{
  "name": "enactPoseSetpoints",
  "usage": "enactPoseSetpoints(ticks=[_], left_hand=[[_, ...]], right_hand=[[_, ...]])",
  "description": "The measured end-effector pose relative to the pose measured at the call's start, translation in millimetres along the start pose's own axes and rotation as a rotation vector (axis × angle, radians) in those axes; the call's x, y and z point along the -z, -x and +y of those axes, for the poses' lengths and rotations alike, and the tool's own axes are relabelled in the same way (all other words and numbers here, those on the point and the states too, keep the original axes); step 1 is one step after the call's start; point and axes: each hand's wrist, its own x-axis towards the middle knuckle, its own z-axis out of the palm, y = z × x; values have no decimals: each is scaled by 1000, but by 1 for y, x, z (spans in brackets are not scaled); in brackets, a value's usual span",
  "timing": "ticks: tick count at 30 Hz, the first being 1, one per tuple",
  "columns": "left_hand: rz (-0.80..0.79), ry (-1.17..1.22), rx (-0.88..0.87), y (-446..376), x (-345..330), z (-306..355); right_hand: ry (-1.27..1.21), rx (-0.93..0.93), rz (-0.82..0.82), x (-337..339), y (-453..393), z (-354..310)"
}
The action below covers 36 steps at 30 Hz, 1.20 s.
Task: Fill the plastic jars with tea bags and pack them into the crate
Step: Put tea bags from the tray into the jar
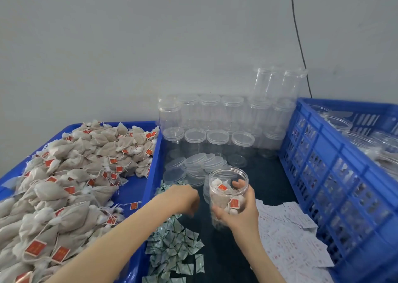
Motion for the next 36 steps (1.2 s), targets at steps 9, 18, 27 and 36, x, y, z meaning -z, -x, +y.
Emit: enactPoseSetpoints(ticks=[9,18,27,36], left_hand=[[-70,-318,57,-27,-35,-2],[-11,-350,66,-30,-39,2],[-3,-314,40,-31,-38,3],[225,-97,97,-29,-27,-7]], right_hand=[[-38,-31,13,-4,5,12],[-2,-73,31,-18,17,44],[-4,-43,45,-26,21,68],[-7,-3,56,-25,22,69]])
